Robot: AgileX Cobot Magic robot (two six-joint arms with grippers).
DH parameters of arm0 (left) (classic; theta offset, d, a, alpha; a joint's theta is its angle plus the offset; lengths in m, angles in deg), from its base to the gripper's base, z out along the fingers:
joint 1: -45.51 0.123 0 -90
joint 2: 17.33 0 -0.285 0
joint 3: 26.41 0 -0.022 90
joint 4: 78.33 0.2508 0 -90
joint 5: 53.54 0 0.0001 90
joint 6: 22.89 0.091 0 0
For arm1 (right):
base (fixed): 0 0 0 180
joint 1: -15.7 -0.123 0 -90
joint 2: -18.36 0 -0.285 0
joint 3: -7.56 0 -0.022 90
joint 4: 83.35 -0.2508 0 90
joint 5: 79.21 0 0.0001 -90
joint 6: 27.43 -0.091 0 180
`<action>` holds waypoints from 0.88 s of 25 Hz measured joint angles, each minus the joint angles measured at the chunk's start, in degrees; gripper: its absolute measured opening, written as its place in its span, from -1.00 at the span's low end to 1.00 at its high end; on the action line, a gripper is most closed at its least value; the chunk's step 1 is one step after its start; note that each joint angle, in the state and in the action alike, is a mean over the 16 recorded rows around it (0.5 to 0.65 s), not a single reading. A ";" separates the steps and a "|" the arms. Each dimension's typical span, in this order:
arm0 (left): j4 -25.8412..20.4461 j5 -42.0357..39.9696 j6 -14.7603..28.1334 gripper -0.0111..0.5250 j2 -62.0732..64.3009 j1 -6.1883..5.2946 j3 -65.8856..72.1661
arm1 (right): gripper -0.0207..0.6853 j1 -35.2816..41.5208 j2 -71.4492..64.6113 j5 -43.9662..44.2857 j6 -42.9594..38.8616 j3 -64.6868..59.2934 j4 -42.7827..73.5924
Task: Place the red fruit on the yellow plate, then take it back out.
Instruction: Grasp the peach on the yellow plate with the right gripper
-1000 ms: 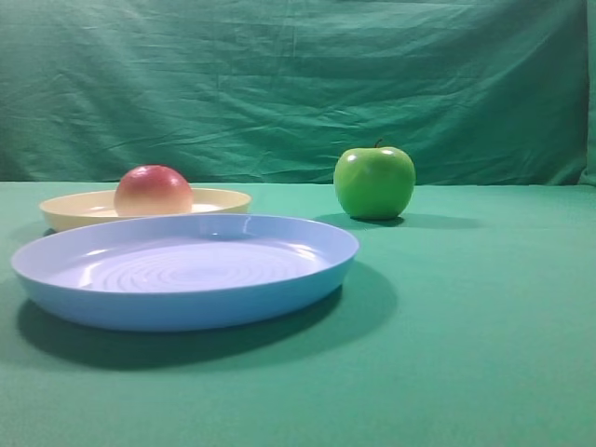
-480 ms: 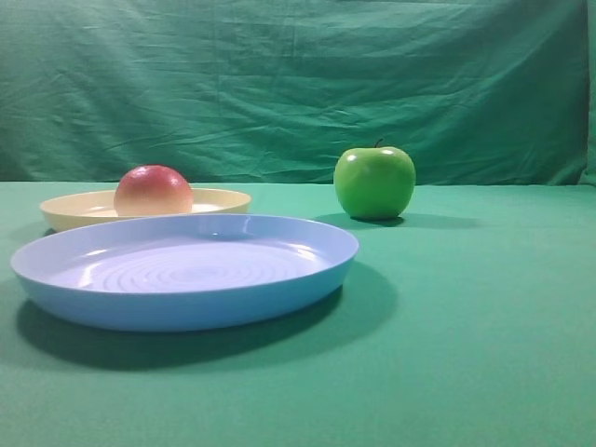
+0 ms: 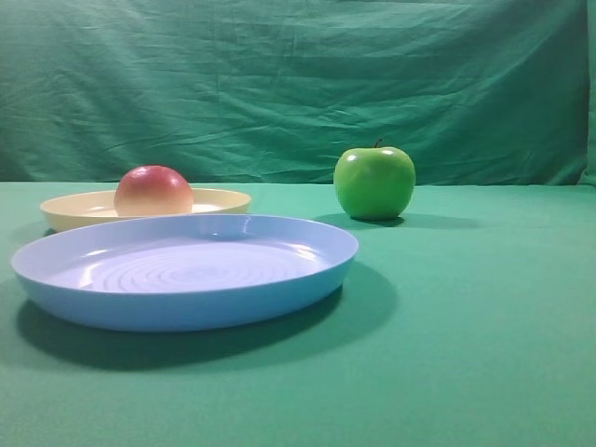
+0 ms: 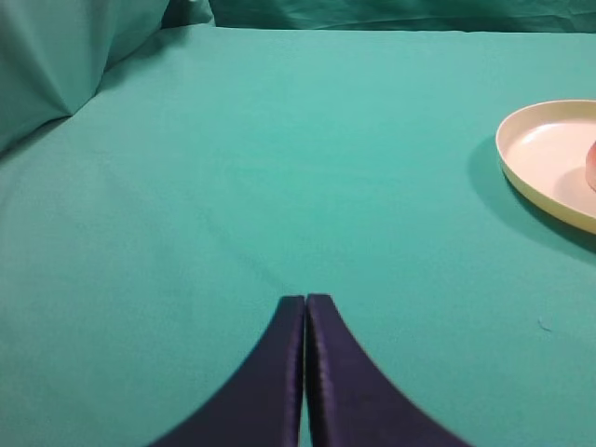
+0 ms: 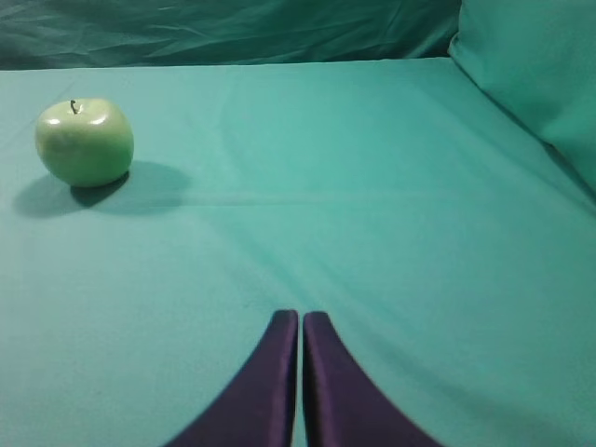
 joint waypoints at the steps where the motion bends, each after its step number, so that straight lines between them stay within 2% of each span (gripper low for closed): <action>1: 0.00 0.00 0.00 -0.96 0.00 0.00 0.00 | -0.94 0.00 0.00 -0.44 -0.02 0.00 -0.07; 13: 0.00 0.00 0.00 -0.96 0.00 0.00 0.00 | -0.94 0.00 -1.57 -9.10 -0.30 2.18 -4.06; 17: 0.00 0.00 0.00 -0.96 0.00 0.00 0.00 | -0.94 0.00 -4.30 -7.10 -0.40 6.61 -5.90; 22: 0.00 0.00 0.00 -0.96 0.00 0.00 0.00 | -0.94 -0.31 -9.96 0.62 -0.27 15.04 -7.36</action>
